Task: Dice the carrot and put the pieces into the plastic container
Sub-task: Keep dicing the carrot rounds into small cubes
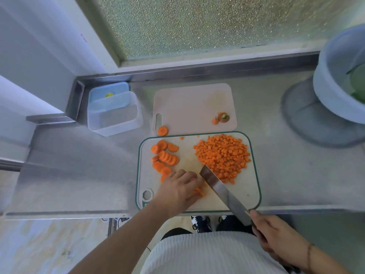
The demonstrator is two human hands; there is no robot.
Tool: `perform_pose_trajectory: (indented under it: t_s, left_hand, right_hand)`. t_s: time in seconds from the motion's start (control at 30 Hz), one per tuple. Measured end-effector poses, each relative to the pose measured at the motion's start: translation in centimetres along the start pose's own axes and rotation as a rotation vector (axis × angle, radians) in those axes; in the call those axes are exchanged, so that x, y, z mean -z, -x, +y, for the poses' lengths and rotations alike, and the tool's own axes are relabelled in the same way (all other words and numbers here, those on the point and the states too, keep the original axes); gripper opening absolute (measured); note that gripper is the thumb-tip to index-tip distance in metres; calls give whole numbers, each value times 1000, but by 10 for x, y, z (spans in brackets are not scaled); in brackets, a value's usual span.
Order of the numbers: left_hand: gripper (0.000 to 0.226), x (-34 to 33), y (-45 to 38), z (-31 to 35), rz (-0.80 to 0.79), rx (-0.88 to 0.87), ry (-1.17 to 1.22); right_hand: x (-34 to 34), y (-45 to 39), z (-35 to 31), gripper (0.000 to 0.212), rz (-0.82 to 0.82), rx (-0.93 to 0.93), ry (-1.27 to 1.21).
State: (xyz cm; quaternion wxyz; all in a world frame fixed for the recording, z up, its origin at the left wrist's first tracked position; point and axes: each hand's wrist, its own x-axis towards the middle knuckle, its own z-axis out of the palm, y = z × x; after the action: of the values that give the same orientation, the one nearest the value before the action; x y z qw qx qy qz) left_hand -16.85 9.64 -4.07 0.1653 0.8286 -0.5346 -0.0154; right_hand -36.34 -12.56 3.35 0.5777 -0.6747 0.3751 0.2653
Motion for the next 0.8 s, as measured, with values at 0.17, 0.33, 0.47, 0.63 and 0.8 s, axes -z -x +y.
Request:
perform_pose_trajectory:
  t_s: [0.17,0.33,0.47,0.63,0.8]
  left_hand:
    - [16,0,2,11,161,45,-46]
    - [10,-2,5,18,205,27,-16]
    - [12,-6,5,17,190,29,-27]
    - [16,-6,-2,18,202,106,71]
    - [19,-9,-15,-1,282,304,178]
  right_hand:
    - [-2,-3,1,99,-22,0,23]
    - [-4,3,-12,69,-43,-30,-8]
    - [0,2,-4,98,7,-28,-17]
    - [4,8,-10,92,-30,-33,-17]
    - [3,10,-14,58,-51,-21,-33]
